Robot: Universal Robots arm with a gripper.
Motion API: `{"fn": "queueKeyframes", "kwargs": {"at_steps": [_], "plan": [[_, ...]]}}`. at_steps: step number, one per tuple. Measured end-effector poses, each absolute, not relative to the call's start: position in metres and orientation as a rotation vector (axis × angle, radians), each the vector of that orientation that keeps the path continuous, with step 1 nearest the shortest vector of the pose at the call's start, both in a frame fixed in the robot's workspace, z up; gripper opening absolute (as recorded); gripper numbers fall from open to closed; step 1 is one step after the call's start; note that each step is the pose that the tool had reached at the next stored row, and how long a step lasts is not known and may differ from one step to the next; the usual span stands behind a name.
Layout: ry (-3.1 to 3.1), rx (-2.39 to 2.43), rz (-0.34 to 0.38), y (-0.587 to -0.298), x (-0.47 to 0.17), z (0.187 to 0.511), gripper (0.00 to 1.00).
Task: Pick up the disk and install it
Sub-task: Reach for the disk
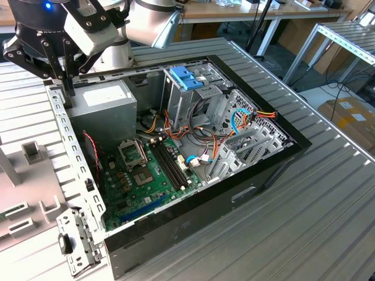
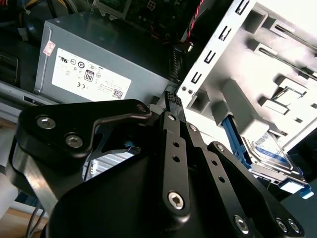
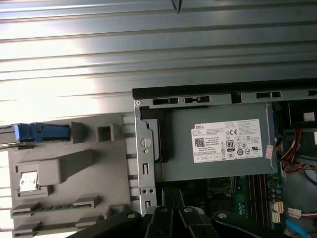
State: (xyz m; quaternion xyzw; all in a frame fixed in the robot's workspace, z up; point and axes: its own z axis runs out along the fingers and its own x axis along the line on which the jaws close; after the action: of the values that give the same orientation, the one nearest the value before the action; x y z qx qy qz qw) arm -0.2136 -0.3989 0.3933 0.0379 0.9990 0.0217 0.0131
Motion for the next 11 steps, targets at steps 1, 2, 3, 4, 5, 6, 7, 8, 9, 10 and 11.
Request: {"fn": "queueKeyframes", "kwargs": {"at_steps": [1,2,3,4,5,6,7,8,9,10,11], "plan": [[3.113,0.118,0.068,-0.3989,-0.2141,0.3933,0.11],[3.112,0.118,0.068,-0.3989,-0.2145,0.3933,0.11],[3.113,0.118,0.068,-0.3989,-0.2150,0.3933,0.11],[3.112,0.118,0.068,-0.3989,-0.2153,0.3933,0.11],[3.113,0.118,0.068,-0.3989,-0.2159,0.3933,0.11],[3.112,0.118,0.068,-0.3990,-0.2162,0.3933,0.11],[3.112,0.118,0.068,-0.3989,-0.2165,0.3933,0.11],[3.112,0.118,0.068,-0.3989,-0.2171,0.3933,0.11],[3.112,0.118,0.068,-0.3989,-0.2175,0.3933,0.11],[3.112,0.118,0.068,-0.3989,-0.2178,0.3933,0.11],[3.113,0.118,0.068,-0.3989,-0.2182,0.3933,0.11]]}}
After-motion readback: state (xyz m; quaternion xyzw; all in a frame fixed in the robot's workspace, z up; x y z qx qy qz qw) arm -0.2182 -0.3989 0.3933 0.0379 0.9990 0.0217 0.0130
